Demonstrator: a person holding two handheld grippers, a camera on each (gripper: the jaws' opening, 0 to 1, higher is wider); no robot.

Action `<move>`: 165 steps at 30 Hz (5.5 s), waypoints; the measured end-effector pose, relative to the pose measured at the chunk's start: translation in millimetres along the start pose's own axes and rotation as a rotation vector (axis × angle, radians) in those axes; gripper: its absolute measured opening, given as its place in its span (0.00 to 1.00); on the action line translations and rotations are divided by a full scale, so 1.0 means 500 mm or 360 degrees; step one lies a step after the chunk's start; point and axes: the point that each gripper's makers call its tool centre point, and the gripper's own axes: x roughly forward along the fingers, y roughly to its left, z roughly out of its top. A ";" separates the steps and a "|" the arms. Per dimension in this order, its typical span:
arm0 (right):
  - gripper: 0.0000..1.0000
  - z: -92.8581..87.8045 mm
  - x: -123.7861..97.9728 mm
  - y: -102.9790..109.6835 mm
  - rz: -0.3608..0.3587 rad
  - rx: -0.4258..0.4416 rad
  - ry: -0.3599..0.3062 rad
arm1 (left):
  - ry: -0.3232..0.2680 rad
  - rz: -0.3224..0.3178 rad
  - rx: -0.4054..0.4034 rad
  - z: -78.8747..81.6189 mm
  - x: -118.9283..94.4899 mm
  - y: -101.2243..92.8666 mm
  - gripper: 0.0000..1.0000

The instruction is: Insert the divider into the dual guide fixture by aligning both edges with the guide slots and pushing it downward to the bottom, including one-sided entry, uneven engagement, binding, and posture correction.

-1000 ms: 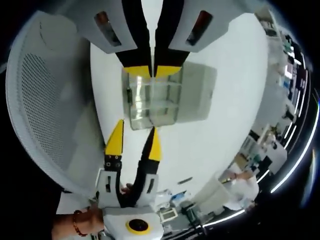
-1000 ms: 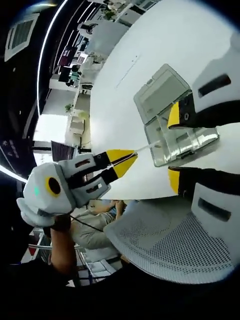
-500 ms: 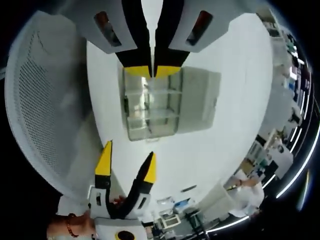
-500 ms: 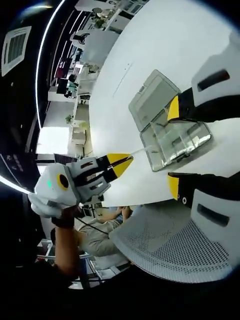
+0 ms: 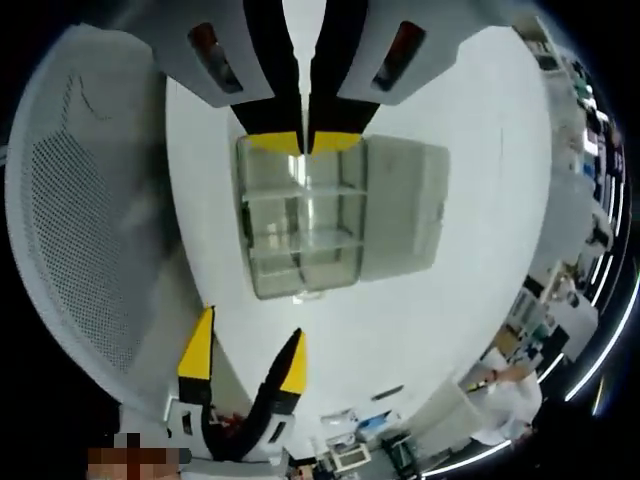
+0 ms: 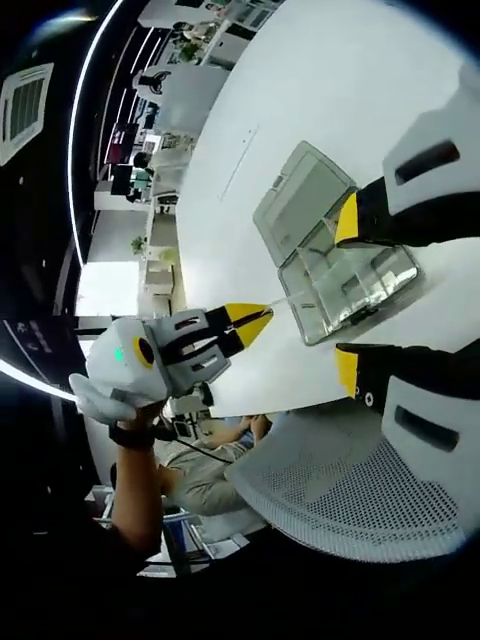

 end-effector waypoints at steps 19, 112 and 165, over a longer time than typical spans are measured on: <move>0.33 -0.007 0.011 0.013 0.0035 0.0036 0.0024 | 0.0010 -0.0050 -0.0010 -0.006 0.019 0.005 0.00; 0.31 -0.020 0.011 0.006 0.0016 0.0111 0.0040 | 0.0180 -0.0344 -0.0146 -0.030 0.099 -0.002 0.00; 0.33 -0.015 0.026 0.009 0.0042 0.0047 0.0108 | -0.0170 0.0042 -0.0429 -0.048 0.067 -0.002 0.13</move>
